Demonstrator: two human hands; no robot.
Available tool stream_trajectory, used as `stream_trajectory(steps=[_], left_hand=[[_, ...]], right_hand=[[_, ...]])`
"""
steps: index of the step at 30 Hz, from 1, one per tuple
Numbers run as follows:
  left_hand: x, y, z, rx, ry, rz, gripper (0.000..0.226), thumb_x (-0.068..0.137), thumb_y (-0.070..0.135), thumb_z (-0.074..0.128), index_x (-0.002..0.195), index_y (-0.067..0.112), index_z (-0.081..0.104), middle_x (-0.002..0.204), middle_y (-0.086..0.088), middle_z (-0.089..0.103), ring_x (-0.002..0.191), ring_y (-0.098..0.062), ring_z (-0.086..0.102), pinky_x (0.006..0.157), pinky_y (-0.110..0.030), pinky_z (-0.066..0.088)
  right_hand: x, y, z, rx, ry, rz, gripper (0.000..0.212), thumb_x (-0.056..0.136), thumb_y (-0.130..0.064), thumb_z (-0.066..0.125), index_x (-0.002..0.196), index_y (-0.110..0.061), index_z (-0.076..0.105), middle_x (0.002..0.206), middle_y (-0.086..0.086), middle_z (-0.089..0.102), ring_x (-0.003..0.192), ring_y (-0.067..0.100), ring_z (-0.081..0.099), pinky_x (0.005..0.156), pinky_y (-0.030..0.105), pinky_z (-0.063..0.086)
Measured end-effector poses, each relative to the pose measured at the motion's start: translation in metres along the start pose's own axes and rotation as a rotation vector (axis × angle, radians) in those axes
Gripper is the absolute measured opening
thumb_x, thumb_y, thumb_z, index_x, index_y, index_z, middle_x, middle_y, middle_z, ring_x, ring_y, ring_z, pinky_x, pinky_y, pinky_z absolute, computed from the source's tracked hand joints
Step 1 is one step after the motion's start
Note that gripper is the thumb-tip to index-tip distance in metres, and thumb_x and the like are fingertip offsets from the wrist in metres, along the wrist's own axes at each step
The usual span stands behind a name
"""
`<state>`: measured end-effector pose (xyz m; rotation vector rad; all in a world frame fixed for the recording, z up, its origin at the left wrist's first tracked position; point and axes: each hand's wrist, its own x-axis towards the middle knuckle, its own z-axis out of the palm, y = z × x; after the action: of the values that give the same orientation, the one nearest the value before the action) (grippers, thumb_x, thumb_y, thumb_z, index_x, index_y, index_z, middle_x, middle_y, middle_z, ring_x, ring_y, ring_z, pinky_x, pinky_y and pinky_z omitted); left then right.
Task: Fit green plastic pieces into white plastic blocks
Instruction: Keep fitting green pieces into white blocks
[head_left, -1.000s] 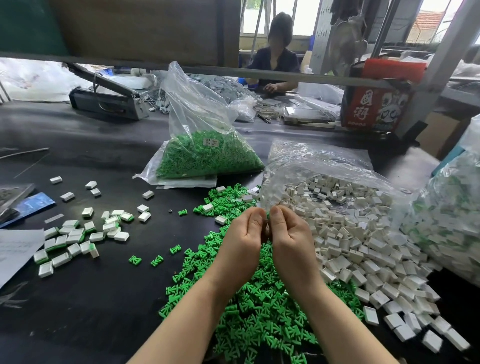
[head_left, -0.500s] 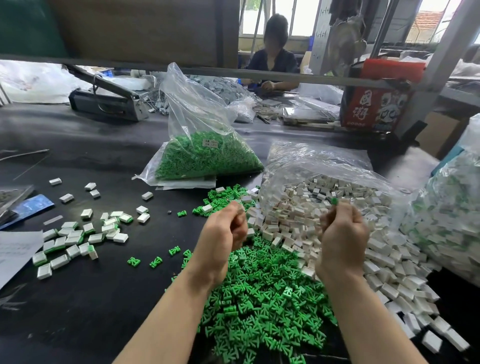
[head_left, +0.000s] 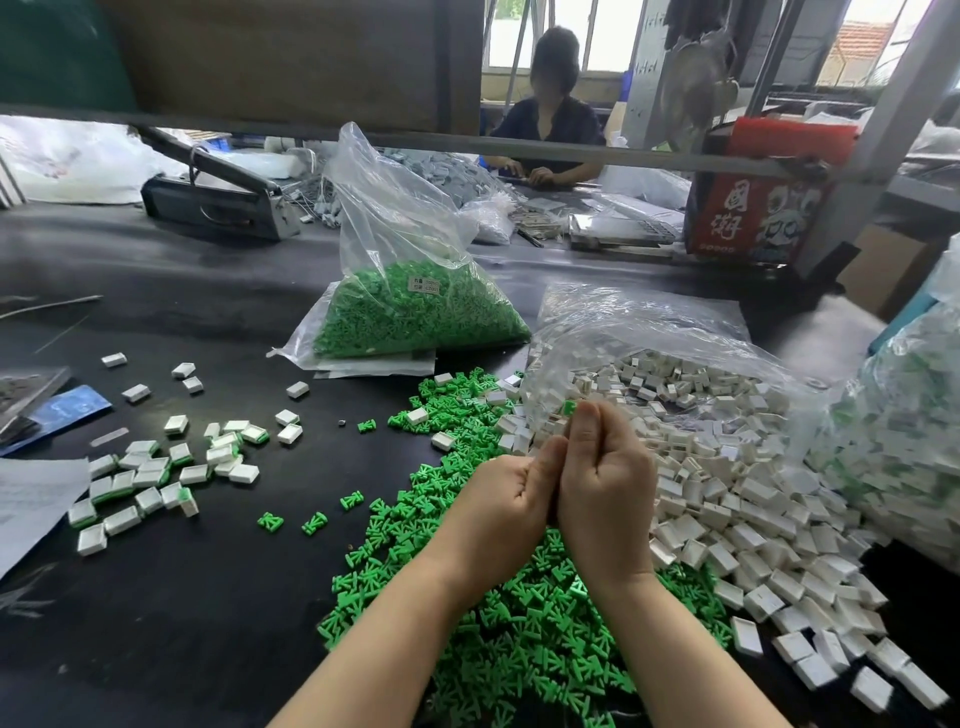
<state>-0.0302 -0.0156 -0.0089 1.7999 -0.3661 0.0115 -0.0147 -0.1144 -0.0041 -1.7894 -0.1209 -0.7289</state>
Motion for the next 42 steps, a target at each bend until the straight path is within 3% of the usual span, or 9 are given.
stream_trajectory(steps=[2,5,7,10,14,23,27,35,42], left_hand=[[-0.001,-0.002,0.001,-0.171,-0.087,0.017,0.052,0.096,0.060,0.038,0.091,0.018,0.069,0.080,0.004,0.071,0.077,-0.002,0.064,0.064,-0.026,0.051],[0.000,-0.003,0.000,-0.391,-0.169,-0.062,0.035,0.094,0.050,0.047,0.111,0.025,0.065,0.108,0.005,0.071,0.109,-0.009,0.065,0.090,-0.022,0.051],[0.000,-0.003,-0.002,-0.317,-0.122,-0.043,0.026,0.098,0.043,0.048,0.104,0.026,0.066,0.088,0.010,0.067,0.085,-0.004,0.063,0.077,-0.017,0.049],[0.002,-0.003,-0.007,-0.207,-0.002,0.015,0.030,0.099,0.044,0.044,0.088,0.024,0.063,0.077,0.004,0.057,0.071,-0.011,0.049,0.071,-0.033,0.044],[0.003,-0.001,-0.017,-0.186,0.136,0.094,0.035,0.102,0.040,0.041,0.088,0.015,0.063,0.070,0.006,0.057,0.060,-0.003,0.046,0.060,-0.015,0.038],[-0.001,0.007,-0.023,-0.253,0.136,0.065,0.034,0.105,0.023,0.036,0.074,0.025,0.051,0.070,0.010,0.046,0.064,-0.002,0.041,0.061,-0.012,0.038],[-0.004,0.010,-0.022,-0.244,0.101,0.068,0.039,0.107,0.022,0.035,0.072,0.028,0.053,0.066,0.018,0.048,0.063,0.002,0.044,0.062,-0.011,0.039],[-0.001,0.012,-0.024,-0.182,0.107,0.116,0.030,0.099,0.041,0.038,0.073,0.030,0.048,0.067,0.012,0.037,0.061,-0.005,0.032,0.057,-0.018,0.032],[0.000,0.009,-0.024,-0.163,0.103,0.128,0.030,0.100,0.037,0.039,0.075,0.021,0.044,0.070,0.008,0.036,0.067,-0.011,0.033,0.062,-0.024,0.032]], right_hand=[[0.003,0.001,-0.001,0.030,-0.008,0.072,0.036,0.103,-0.027,0.045,0.070,-0.016,0.053,0.056,-0.004,0.051,0.052,0.013,0.046,0.052,0.038,0.041],[0.006,-0.001,-0.004,0.183,-0.071,0.194,0.040,0.104,-0.027,0.045,0.065,-0.019,0.052,0.057,-0.005,0.050,0.056,0.016,0.045,0.057,0.042,0.040],[0.007,-0.003,-0.005,0.316,-0.109,0.286,0.041,0.104,-0.029,0.045,0.064,-0.023,0.054,0.057,-0.008,0.050,0.058,0.014,0.046,0.057,0.038,0.040],[0.010,-0.004,-0.009,0.360,-0.121,0.279,0.036,0.103,-0.031,0.044,0.072,-0.016,0.055,0.058,-0.009,0.049,0.056,0.011,0.045,0.054,0.031,0.039],[0.011,-0.004,-0.013,0.339,-0.195,0.176,0.037,0.103,-0.024,0.043,0.068,-0.011,0.050,0.056,-0.006,0.043,0.053,0.009,0.037,0.048,0.022,0.031],[0.008,-0.007,-0.011,0.287,-0.426,0.074,0.037,0.099,-0.034,0.048,0.068,-0.016,0.051,0.057,-0.006,0.044,0.055,0.012,0.037,0.051,0.029,0.031],[0.008,-0.008,-0.011,0.332,-0.426,0.090,0.037,0.099,-0.031,0.047,0.067,-0.015,0.051,0.058,0.001,0.043,0.055,0.017,0.036,0.051,0.034,0.029],[0.009,-0.010,-0.014,0.267,-0.463,0.039,0.037,0.102,-0.018,0.047,0.067,-0.025,0.056,0.056,-0.012,0.054,0.054,0.002,0.045,0.054,0.017,0.036],[0.008,-0.012,-0.016,0.321,-0.381,0.062,0.037,0.100,-0.028,0.046,0.067,-0.012,0.051,0.056,-0.005,0.045,0.053,0.011,0.038,0.049,0.026,0.031]])
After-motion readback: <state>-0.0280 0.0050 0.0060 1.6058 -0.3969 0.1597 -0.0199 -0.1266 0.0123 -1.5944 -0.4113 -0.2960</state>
